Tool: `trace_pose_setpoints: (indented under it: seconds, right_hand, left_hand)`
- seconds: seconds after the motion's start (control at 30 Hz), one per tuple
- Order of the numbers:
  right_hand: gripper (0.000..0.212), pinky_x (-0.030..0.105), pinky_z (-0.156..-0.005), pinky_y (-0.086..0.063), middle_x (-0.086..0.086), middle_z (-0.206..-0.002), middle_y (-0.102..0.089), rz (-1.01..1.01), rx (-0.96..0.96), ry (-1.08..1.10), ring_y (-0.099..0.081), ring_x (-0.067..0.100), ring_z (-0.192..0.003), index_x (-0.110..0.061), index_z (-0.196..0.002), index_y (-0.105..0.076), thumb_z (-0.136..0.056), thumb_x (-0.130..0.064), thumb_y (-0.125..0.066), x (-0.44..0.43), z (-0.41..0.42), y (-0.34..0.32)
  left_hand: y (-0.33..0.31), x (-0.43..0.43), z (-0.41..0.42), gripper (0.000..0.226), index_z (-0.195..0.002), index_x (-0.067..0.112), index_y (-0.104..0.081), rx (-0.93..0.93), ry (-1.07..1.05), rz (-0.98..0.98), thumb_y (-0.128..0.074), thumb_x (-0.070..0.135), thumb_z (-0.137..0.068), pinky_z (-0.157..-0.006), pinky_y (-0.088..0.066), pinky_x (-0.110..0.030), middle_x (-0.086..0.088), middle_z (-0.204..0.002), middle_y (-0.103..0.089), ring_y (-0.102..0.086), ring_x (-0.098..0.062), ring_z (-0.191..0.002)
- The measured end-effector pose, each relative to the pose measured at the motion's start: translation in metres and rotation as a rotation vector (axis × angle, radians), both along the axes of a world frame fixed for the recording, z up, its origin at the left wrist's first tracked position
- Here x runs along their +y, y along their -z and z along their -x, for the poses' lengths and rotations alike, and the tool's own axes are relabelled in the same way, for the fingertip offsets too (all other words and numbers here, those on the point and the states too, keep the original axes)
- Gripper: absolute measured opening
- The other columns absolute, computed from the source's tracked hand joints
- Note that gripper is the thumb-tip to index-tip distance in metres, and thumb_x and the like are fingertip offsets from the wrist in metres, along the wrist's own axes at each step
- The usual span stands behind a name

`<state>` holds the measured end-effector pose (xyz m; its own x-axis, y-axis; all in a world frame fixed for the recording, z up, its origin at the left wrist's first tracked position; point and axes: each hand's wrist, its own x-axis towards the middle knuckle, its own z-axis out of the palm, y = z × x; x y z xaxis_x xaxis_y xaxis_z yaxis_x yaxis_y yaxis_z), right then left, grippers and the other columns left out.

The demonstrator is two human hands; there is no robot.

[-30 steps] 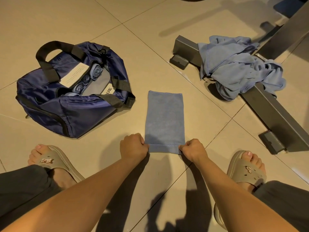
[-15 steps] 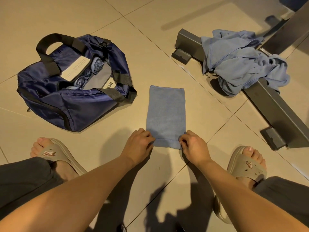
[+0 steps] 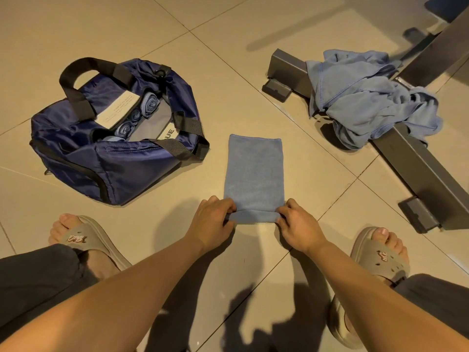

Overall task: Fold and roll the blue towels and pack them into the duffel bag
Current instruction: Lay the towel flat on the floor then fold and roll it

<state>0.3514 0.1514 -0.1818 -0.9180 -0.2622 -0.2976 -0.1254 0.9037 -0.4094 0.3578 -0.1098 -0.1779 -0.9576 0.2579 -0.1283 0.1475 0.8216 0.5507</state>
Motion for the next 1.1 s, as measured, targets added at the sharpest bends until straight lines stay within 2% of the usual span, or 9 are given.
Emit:
trace_pose_setpoints:
  seconds: [0.13, 0.3, 0.43, 0.57, 0.67, 0.73, 0.83, 0.93, 1.1]
  right_hand:
    - [0.016, 0.035, -0.075, -0.047, 0.006, -0.099, -0.058, 0.100, -0.212, 0.156, -0.059, 0.024, -0.085, -0.011, -0.095, -0.067, -0.097, -0.025, -0.059, 0.002, 0.018, 0.002]
    - [0.031, 0.029, -0.064, -0.044, 0.008, -0.067, -0.060, 0.390, -0.400, 0.524, -0.051, 0.017, -0.061, 0.006, -0.075, -0.065, -0.089, -0.020, -0.076, 0.011, 0.023, 0.005]
    - [0.034, 0.029, -0.058, -0.037, 0.004, -0.059, -0.050, 0.334, -0.464, 0.554, -0.044, 0.018, -0.056, -0.006, -0.064, -0.057, -0.095, -0.019, -0.066, 0.004, 0.035, 0.000]
    - [0.031, 0.030, -0.057, -0.038, 0.005, -0.064, -0.056, 0.191, -0.451, 0.584, -0.052, 0.023, -0.062, -0.008, -0.068, -0.057, -0.095, -0.024, -0.060, -0.009, 0.044, 0.000]
    - [0.029, 0.031, -0.058, -0.040, 0.004, -0.069, -0.060, 0.146, -0.362, 0.607, -0.055, 0.024, -0.066, -0.009, -0.072, -0.054, -0.092, -0.028, -0.063, -0.013, 0.042, -0.002]
    - [0.023, 0.033, -0.058, -0.039, 0.001, -0.077, -0.061, 0.084, -0.140, 0.508, -0.055, 0.024, -0.068, -0.012, -0.082, -0.052, -0.092, -0.029, -0.065, -0.012, 0.035, -0.004]
    - [0.004, 0.034, -0.057, -0.042, 0.000, -0.088, -0.056, -0.006, 0.135, 0.144, -0.056, 0.027, -0.067, -0.015, -0.092, -0.057, -0.091, -0.014, -0.062, -0.013, 0.021, 0.001]
    - [0.016, 0.039, -0.052, -0.050, 0.001, -0.093, -0.054, -0.126, 0.152, 0.054, -0.057, 0.027, -0.062, -0.014, -0.093, -0.067, -0.079, -0.005, -0.066, -0.017, 0.014, 0.002]
    - [0.024, 0.035, -0.048, -0.050, 0.005, -0.100, -0.051, -0.160, 0.179, -0.055, -0.055, 0.022, -0.063, -0.013, -0.104, -0.062, -0.083, -0.023, -0.068, -0.013, -0.001, -0.007]
  left_hand:
    - [0.009, -0.006, -0.002, 0.015, -0.101, 0.022, -0.063, 0.011, -0.010, -0.039, -0.073, 0.023, -0.090, -0.079, -0.051, -0.036, 0.003, -0.093, -0.065, -0.052, -0.015, -0.086]
    - [0.007, -0.004, 0.014, 0.014, -0.104, 0.025, -0.062, -0.349, -0.333, -0.297, -0.070, 0.025, -0.092, -0.074, -0.052, -0.024, 0.004, -0.093, -0.066, -0.063, -0.013, -0.082]
    - [0.009, -0.003, 0.018, 0.012, -0.104, 0.015, -0.071, -0.400, -0.434, -0.379, -0.069, 0.023, -0.094, -0.072, -0.047, -0.021, -0.001, -0.090, -0.071, -0.066, -0.017, -0.082]
    - [0.009, 0.009, 0.025, 0.005, -0.092, 0.014, -0.069, -0.401, -0.554, -0.353, -0.067, 0.019, -0.091, -0.067, -0.049, -0.028, -0.005, -0.083, -0.069, -0.065, -0.022, -0.080]
    - [0.008, 0.009, 0.031, 0.014, -0.091, 0.014, -0.063, -0.395, -0.665, -0.323, -0.074, 0.021, -0.086, -0.061, -0.043, -0.027, -0.003, -0.079, -0.063, -0.059, -0.018, -0.071]
    - [0.011, 0.004, 0.029, 0.018, -0.091, 0.015, -0.061, -0.355, -0.624, -0.343, -0.077, 0.022, -0.086, -0.062, -0.045, -0.026, -0.003, -0.078, -0.059, -0.054, -0.016, -0.068]
    - [0.013, 0.002, 0.024, 0.013, -0.089, 0.019, -0.062, -0.201, -0.460, -0.283, -0.075, 0.016, -0.088, -0.071, -0.047, -0.023, 0.001, -0.087, -0.056, -0.055, -0.015, -0.074]
    - [0.014, 0.005, 0.025, 0.007, -0.093, 0.015, -0.074, -0.005, -0.246, -0.134, -0.069, 0.009, -0.091, -0.078, -0.051, -0.028, 0.001, -0.094, -0.061, -0.058, -0.016, -0.084]
    - [0.014, -0.006, 0.019, 0.020, -0.108, 0.015, -0.074, 0.186, 0.070, 0.064, -0.071, 0.019, -0.088, -0.083, -0.053, -0.039, -0.001, -0.105, -0.067, -0.058, -0.022, -0.095]
